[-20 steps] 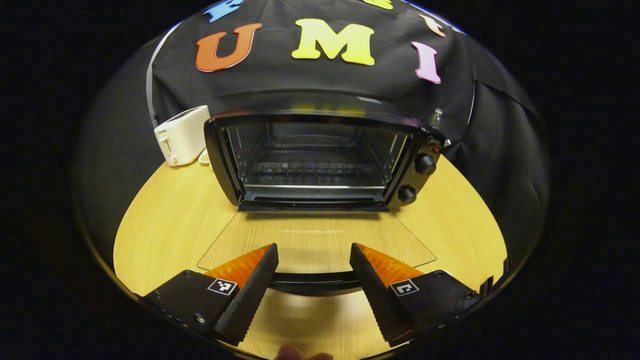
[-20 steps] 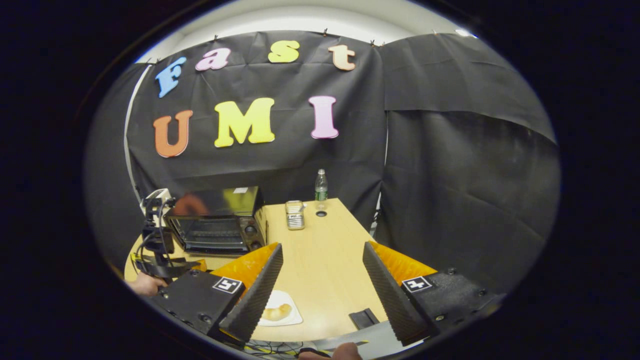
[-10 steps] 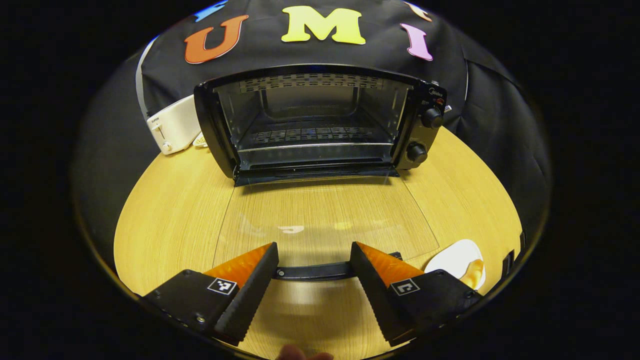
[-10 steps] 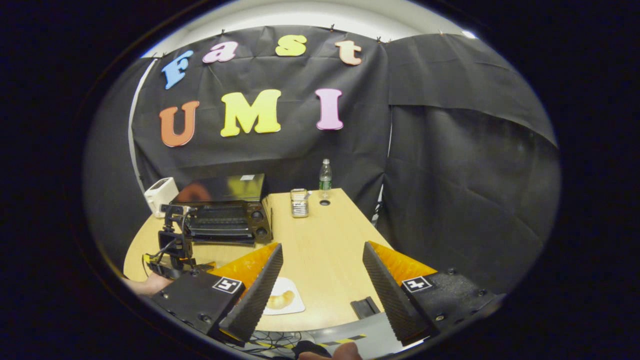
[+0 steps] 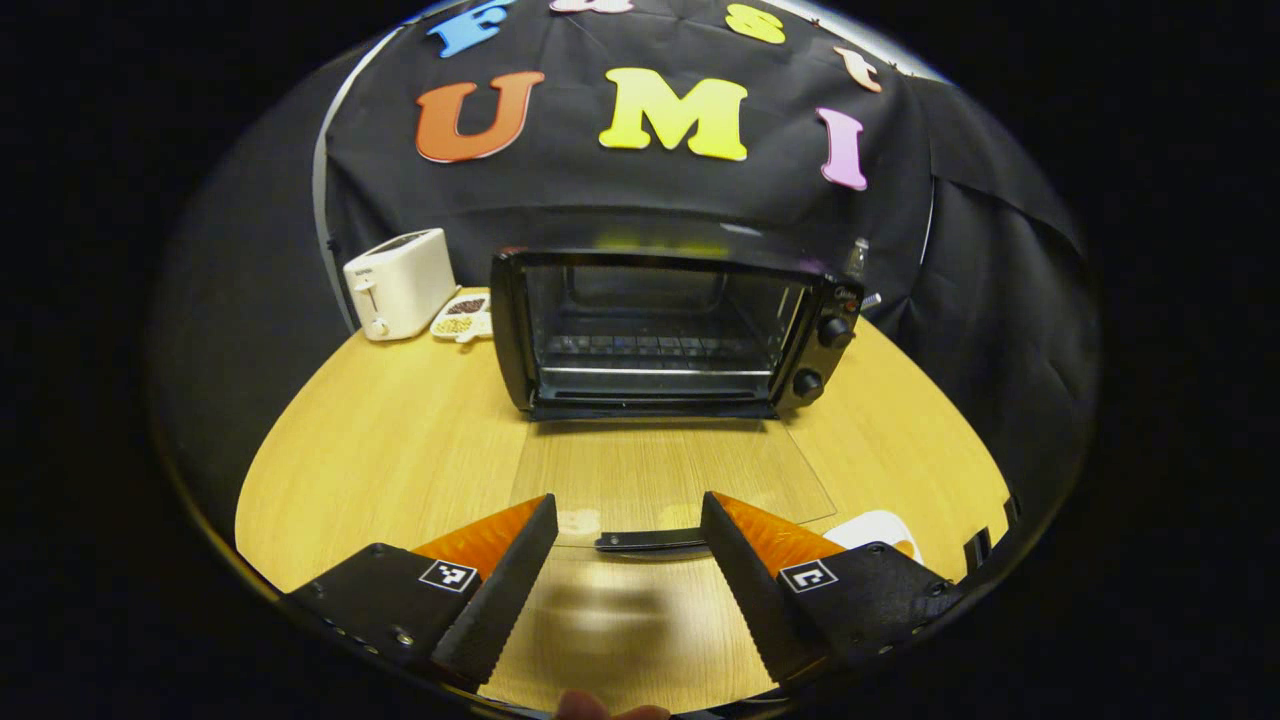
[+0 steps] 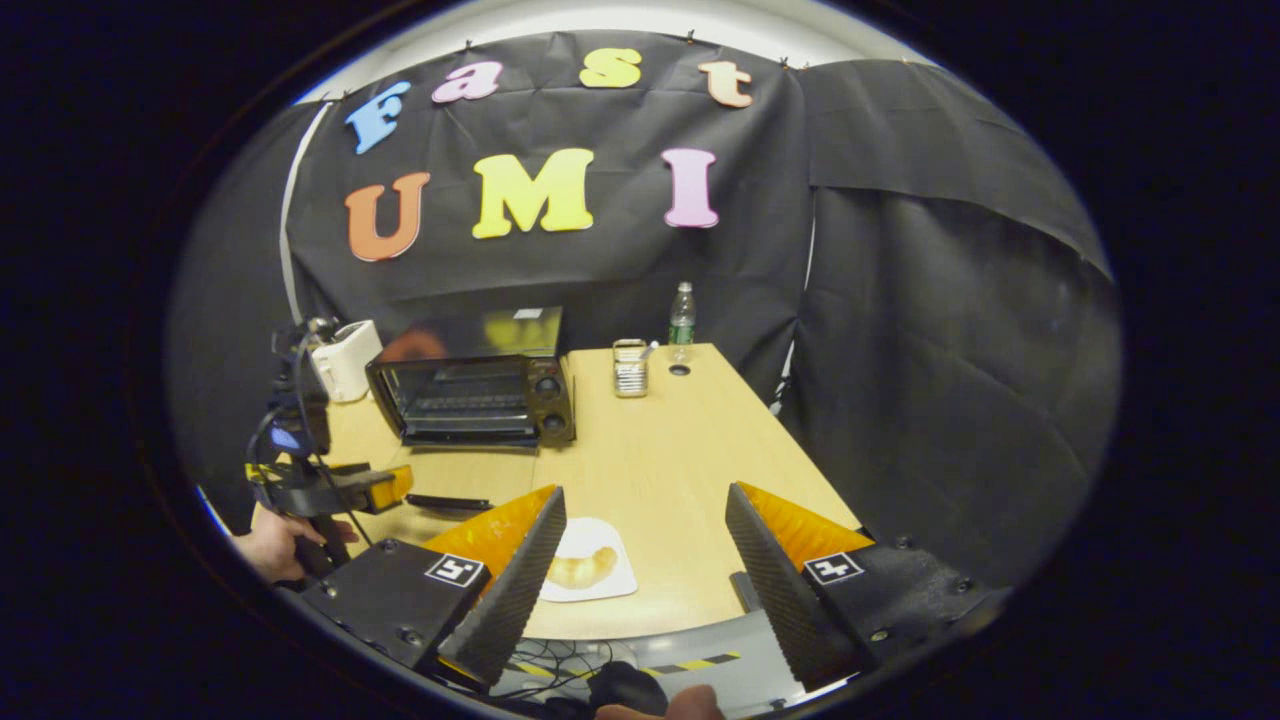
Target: Open the electric oven with the left hand, put the food in, and close the electric oven.
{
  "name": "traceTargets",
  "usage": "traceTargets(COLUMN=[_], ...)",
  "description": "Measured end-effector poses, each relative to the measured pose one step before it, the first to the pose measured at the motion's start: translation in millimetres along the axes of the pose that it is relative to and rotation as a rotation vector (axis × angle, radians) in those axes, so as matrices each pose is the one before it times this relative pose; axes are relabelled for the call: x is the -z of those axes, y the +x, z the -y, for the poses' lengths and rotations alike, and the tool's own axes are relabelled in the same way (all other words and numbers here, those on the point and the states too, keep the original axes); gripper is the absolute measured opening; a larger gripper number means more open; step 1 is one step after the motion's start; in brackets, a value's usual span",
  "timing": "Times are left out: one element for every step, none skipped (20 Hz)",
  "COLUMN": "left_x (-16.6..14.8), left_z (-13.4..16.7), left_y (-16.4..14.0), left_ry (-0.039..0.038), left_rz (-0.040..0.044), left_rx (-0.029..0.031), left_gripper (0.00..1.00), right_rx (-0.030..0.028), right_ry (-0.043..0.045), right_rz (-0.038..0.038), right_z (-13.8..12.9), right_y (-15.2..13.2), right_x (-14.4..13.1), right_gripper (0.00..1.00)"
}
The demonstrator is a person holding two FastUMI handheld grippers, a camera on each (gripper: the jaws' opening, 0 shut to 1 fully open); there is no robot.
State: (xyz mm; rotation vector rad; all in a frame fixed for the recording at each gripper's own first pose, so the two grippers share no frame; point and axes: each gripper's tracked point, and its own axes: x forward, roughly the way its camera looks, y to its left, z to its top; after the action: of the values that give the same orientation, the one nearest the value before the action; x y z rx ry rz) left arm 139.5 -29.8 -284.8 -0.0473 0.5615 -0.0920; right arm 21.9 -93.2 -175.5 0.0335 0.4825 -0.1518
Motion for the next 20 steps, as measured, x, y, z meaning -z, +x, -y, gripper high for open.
traceTargets(left_x=[-2.40, -1.06, -1.15, 0.66, 1.73, 3.72, 2.57, 3.07, 0.94, -0.97, -1.10, -5.04, -6.91, -5.74, -4.04, -6.79, -7.01, -4.60, -2.13, -2.86], left_z=[-6.19, -5.18, -5.97, -5.98, -8.84, -7.73, -7.73, -5.13, -5.30, -5.82, -4.02, -3.22, -3.17, -2.81, 0.12, 0.10, 2.40, 3.70, 3.02, 4.23], left_y=[-17.23, -19.01, -19.80, -20.74, -20.57, -20.04, -20.12, -18.04, -16.65, -14.17, -10.93, -9.87, -5.84, -3.04, -0.80, 0.18, 2.53, 2.76, 6.38, 5.57], left_ry=[-0.00336, -0.00423, -0.00375, -0.00156, 0.00102, -0.00061, -0.00253, -0.00517, -0.00264, -0.00154, -0.00378, -0.00562, -0.00613, -0.00586, -0.00649, -0.00679, -0.00426, -0.00130, -0.00032, 0.00182], left_rz=[0.02161, 0.01892, 0.01849, 0.01406, 0.00928, -0.00116, -0.00245, -0.00043, 0.00323, 0.00201, 0.00432, 0.01109, 0.00968, 0.00590, 0.00377, 0.00955, 0.01044, -0.00130, -0.00987, -0.00806], left_rx=[-0.00650, -0.00422, -0.00296, -0.00550, -0.00877, -0.00733, -0.00295, 0.00014, -0.00454, -0.00663, -0.00770, -0.00900, -0.00949, -0.01033, -0.00768, -0.00698, -0.00244, 0.00005, -0.00100, 0.00200], left_gripper=[0.94, 0.94, 0.94, 0.94, 0.94, 0.94, 0.94, 0.93, 0.93, 0.93, 0.93, 0.93, 0.93, 0.93, 0.93, 0.93, 0.93, 0.93, 0.93, 0.93], right_rx=[-0.01050, -0.01456, -0.01561, -0.01515, -0.00995, 0.00361, 0.00216, -0.00478, -0.00303, -0.00531, -0.00653, -0.00934, -0.00217, 0.00169, 0.00017, 0.00182, -0.00695, -0.01064, -0.00583, -0.00422], right_ry=[-0.00528, -0.00491, -0.00617, -0.00070, 0.00404, -0.00074, -0.00355, -0.00185, -0.00047, 0.00271, 0.00625, 0.00551, 0.01726, 0.02962, 0.03828, 0.03771, 0.03248, 0.02633, 0.01956, 0.01600], right_rz=[-0.01900, -0.01431, -0.01984, -0.01632, -0.01408, -0.01593, -0.01352, -0.01748, -0.00940, -0.01219, -0.02158, -0.00939, -0.01694, -0.02294, -0.01806, -0.01887, -0.02488, -0.02361, -0.02213, -0.01665], right_z=[-6.17, -6.78, -7.18, -7.38, -5.33, -3.02, -4.04, -6.62, -4.98, -4.18, -2.74, -3.13, 0.86, 4.34, 3.16, 2.18, -0.17, -1.42, 0.57, 1.45], right_y=[2.75, 3.55, 4.21, 5.26, 5.21, 6.47, 7.66, 8.44, 9.89, 9.73, 10.08, 8.92, 8.78, 8.75, 8.91, 10.37, 10.13, 9.25, 9.78, 6.13], right_x=[7.32, 7.58, 7.44, 8.94, 8.28, 9.01, 9.54, 9.48, 6.59, 7.49, 7.68, 6.59, 5.16, 7.58, 3.13, 1.35, 3.18, 2.37, 3.24, 2.04], right_gripper=[0.99, 0.99, 0.99, 0.99, 0.99, 0.99, 0.99, 0.99, 0.99, 0.99, 0.99, 0.99, 0.99, 0.99, 0.99, 0.99, 0.99, 0.97, 0.92, 0.91])
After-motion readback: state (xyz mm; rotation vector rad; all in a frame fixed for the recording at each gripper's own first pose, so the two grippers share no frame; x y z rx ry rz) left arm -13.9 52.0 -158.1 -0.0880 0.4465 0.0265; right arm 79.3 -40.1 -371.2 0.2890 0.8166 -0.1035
